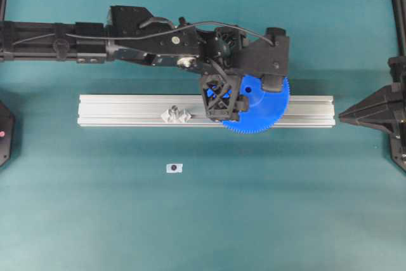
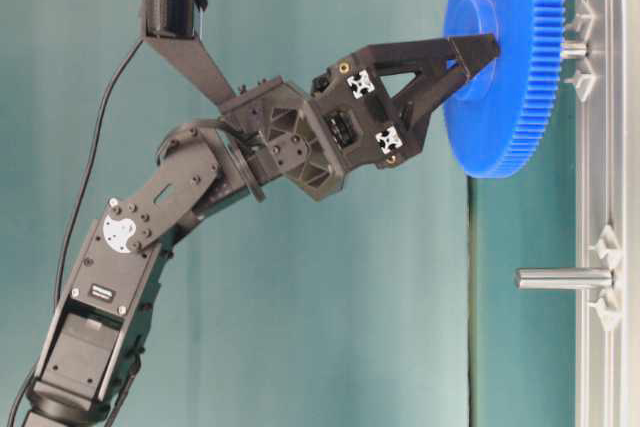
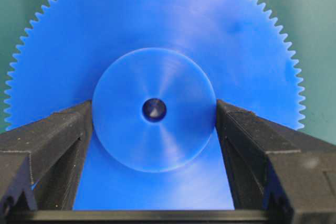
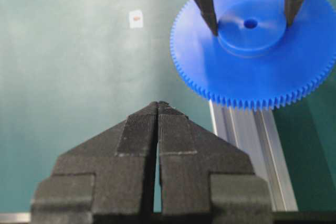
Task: Insert the large gear onto the shaft.
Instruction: 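Align the gear's center hole over the shaft and lower it down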
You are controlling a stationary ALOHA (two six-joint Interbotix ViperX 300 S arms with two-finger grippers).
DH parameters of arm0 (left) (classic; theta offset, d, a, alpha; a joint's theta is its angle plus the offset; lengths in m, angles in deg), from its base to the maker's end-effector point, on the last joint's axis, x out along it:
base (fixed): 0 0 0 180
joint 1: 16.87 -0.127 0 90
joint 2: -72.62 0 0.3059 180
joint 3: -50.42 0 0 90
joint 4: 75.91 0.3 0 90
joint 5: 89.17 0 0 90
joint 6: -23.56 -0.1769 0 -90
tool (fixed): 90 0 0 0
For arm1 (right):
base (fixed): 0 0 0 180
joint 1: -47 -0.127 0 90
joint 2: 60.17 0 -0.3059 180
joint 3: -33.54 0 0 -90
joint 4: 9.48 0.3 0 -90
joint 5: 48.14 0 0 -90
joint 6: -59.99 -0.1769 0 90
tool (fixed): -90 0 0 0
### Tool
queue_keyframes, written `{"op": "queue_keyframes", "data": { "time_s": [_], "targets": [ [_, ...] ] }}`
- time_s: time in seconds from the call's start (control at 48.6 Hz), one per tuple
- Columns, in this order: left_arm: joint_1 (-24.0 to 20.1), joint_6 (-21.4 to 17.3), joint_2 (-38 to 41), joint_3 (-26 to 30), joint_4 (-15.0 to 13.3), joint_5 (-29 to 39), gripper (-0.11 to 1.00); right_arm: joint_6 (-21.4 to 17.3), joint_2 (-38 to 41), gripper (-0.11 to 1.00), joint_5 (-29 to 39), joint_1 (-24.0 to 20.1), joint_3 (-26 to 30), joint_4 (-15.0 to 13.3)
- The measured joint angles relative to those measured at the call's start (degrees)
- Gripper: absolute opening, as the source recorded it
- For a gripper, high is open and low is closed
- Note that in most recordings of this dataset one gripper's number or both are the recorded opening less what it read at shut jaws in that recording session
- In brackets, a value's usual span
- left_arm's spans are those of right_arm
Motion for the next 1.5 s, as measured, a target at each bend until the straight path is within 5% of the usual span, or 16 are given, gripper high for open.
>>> {"op": "queue_keyframes", "data": {
  "time_s": [0.741,0.885,1.502],
  "targets": [
    [0.0,0.2,1.1,2.1,0.0,3.3,0.78,-0.1,-0.1,0.01,-0.1,0.1,-0.1,0.0],
    [0.0,-0.1,1.1,2.1,0.0,3.0,0.91,-0.1,-0.1,0.01,-0.4,0.0,-0.1,0.0],
    [0.2,-0.3,1.3,3.4,0.0,3.3,0.89,0.0,0.0,0.01,-0.4,0.1,-0.1,0.0]
  ]
}}
